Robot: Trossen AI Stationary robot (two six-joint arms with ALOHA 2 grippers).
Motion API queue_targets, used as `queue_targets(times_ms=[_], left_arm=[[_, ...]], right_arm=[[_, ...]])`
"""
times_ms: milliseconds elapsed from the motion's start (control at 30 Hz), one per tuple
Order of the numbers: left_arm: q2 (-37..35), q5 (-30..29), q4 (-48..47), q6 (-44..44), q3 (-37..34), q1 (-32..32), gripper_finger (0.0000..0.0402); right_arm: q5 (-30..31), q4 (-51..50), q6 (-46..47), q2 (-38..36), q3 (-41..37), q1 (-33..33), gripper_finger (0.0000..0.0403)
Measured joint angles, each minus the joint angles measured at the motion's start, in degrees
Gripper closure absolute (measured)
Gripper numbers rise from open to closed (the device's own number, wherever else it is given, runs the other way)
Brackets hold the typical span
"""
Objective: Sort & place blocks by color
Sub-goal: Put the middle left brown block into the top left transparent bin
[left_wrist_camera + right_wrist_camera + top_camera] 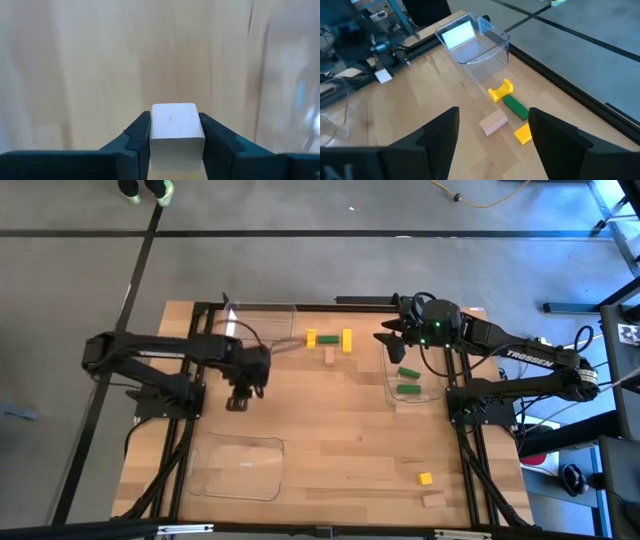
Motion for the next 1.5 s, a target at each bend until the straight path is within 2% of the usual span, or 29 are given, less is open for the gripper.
queue_targets(times_ms=[67, 233, 367, 467, 667, 833, 900, 1000, 1167, 1267, 1500], left_arm=[[-2.54, 1.25, 5.36, -2.16, 0.75, 1.32, 0.0282], [-6.62, 2.35, 27.36, -9.1, 0.78, 4.05, 0.0282], [-6.49, 2.69, 44.63, -14.13, 0.78, 5.34, 0.0282], [-4.45, 2.72, 53.05, -18.97, 0.79, 6.01, 0.0282], [1.02, 4.51, 65.14, -29.34, 0.78, 5.3, 0.0282], [5.94, 6.52, 74.33, -40.13, 0.78, 3.06, 0.0282], [7.07, 7.02, 76.37, -44.17, 0.78, 2.51, 0.0282], [7.36, 7.18, 76.86, -48.72, 0.78, 2.5, 0.0282], [5.93, 9.31, 76.04, -49.04, 0.76, 5.26, 0.0282], [2.6, 9.37, 72.49, -46.88, 0.76, 9.55, 0.0282], [-2.63, 8.05, 56.16, -40.94, 0.76, 23.66, 0.0282]], right_arm=[[-0.66, 0.81, -0.23, 0.0, 0.0, 0.0, 0.0162], [-9.1, 7.05, -0.26, 0.09, 0.0, 0.04, 0.0162], [-17.07, 12.82, -3.23, 0.9, 0.02, 1.49, 0.0162], [-18.26, 13.84, -8.14, 2.27, 0.04, 4.69, 0.0162], [-12.19, 13.97, -16.4, 6.65, 0.02, 11.92, 0.0162], [2.55, 15.78, -27.0, 9.77, 0.0, 17.67, 0.0162], [8.38, 17.71, -30.33, 10.59, 0.0, 18.99, 0.0162], [13.66, 20.24, -34.13, 11.09, 0.0, 20.21, 0.0162], [15.68, 20.92, -36.29, 11.1, 0.0, 20.41, 0.0162], [19.12, 20.89, -36.28, 11.06, 0.0, 20.26, 0.0162], [26.49, 20.75, -36.04, 11.06, 0.0, 20.19, 0.0162]])
